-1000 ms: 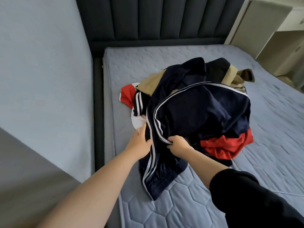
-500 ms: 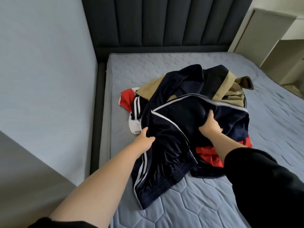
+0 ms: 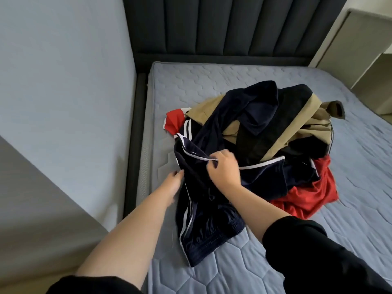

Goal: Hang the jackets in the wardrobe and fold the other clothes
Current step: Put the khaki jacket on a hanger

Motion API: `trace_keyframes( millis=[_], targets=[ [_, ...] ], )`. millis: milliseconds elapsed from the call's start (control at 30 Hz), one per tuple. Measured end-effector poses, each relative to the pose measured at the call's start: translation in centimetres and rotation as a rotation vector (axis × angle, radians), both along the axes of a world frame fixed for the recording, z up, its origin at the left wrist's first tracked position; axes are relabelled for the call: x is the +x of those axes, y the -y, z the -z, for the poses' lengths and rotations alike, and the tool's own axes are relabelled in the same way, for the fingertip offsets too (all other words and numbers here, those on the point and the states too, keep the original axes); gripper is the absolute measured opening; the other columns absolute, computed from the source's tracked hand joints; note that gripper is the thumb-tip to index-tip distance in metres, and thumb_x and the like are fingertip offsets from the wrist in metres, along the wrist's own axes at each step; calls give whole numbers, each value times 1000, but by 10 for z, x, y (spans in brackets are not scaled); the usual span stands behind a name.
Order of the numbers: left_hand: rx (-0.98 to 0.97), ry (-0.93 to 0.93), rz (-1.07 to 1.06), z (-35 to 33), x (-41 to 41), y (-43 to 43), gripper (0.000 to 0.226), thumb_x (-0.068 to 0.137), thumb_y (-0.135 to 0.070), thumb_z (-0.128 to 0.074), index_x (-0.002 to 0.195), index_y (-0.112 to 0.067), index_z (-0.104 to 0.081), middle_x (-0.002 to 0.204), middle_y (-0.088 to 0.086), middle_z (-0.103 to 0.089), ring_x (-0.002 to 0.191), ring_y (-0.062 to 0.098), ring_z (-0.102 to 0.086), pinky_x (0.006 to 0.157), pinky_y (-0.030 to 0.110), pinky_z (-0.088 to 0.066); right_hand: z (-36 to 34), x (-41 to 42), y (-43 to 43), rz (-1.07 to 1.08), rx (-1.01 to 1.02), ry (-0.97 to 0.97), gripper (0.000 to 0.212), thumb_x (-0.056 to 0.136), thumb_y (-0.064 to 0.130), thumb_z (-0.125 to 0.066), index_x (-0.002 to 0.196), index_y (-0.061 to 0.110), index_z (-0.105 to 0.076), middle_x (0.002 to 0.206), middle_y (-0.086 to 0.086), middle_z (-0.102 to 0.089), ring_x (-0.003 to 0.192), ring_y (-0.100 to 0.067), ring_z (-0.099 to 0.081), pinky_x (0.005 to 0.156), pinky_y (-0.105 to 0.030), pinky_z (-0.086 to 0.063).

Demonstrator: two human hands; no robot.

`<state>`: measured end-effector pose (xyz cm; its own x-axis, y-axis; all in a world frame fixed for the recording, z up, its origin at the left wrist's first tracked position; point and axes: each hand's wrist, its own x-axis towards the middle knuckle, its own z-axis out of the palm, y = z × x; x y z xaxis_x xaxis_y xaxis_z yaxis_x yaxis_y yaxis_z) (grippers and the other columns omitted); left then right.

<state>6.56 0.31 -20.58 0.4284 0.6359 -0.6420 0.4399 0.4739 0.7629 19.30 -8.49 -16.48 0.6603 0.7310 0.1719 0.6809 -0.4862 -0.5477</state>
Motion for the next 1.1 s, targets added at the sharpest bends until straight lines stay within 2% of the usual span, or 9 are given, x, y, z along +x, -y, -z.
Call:
trace_keyframes(
  millis=[67, 200, 267, 400, 500, 633, 767, 967, 1100],
  targets=[
    [-68, 5, 8, 2, 9, 10, 64, 92, -57, -42, 144, -21, -32, 142, 5, -44, 125, 26, -44, 101, 39, -37, 6, 19, 10, 126, -138, 37, 41, 92, 30, -49, 130, 15, -51, 134, -6, -46, 124, -26, -39, 102, -39, -32],
    [-132, 68, -37, 2, 28, 26, 87, 78, -62, -60, 146, -22, -24, 142, 4, -44, 126, 27, -46, 102, 37, -39, 32, 28, 30, 121, -176, -757, 51, 99, 36, -40, 146, 19, -29, 148, -8, -37, 134, -23, -34, 108, -30, -26],
    [-93, 60, -85, 3, 37, 32, 86, 74, -50, -72, 142, -18, -30, 135, 5, -50, 118, 27, -52, 95, 34, -43, 44, 23, 39, 82, -151, -911, 50, 100, 38, -39, 145, 20, -31, 146, -5, -39, 129, -16, -39, 106, -26, -28],
    [235, -6, -149, -10, 36, 33, 32, 77, -14, -64, 107, -16, -53, 95, 1, -63, 80, 17, -58, 67, 24, -43, 45, 24, 39, 200, 41, -1172, 42, 98, 45, -40, 132, 23, -48, 131, -2, -53, 116, -21, -53, 101, -39, -43],
    [611, -58, -193, -41, 17, 15, 33, 76, -9, -55, 106, -20, -54, 93, -1, -62, 90, 26, -61, 68, 27, -40, 28, 14, 20, 166, 116, -1272, 30, 99, 43, -34, 119, 26, -50, 119, -4, -54, 101, -19, -54, 84, -33, -42],
    [1106, -86, -258, -77, -8, -10, 59, 76, -2, -57, 131, -23, -51, 111, 5, -61, 97, 29, -59, 72, 32, -43, 9, -20, -24, 29, 182, -1266, 32, 98, 37, -40, 113, 16, -58, 112, -7, -59, 99, -20, -56, 90, -36, -43],
    [1419, -101, -209, -101, -30, -25, 64, 72, 6, -59, 131, -17, -54, 104, 11, -59, 79, 34, -61, 60, 28, -36, 0, -40, -52, 34, 280, -1185, 24, 98, 28, -41, 97, 17, -62, 93, -3, -64, 81, -17, -60, 70, -28, -46],
    [1256, -142, -433, -116, -32, -47, 63, 79, -1, -55, 139, -19, -44, 119, 10, -50, 93, 33, -58, 63, 29, -36, 0, -22, -50, 158, 307, -818, 24, 92, 11, -41, 87, 1, -62, 90, -17, -64, 81, -29, -59, 80, -43, -48],
    [1131, -355, -35, -91, -6, -38, 79, 83, -12, -57, 150, -23, -16, 145, 14, -28, 129, 33, -33, 96, 40, -38, -5, -2, -30, 330, 294, -641, 25, 89, 13, -43, 100, 1, -63, 103, -15, -64, 91, -26, -58, 76, -30, -44]
  ],
)
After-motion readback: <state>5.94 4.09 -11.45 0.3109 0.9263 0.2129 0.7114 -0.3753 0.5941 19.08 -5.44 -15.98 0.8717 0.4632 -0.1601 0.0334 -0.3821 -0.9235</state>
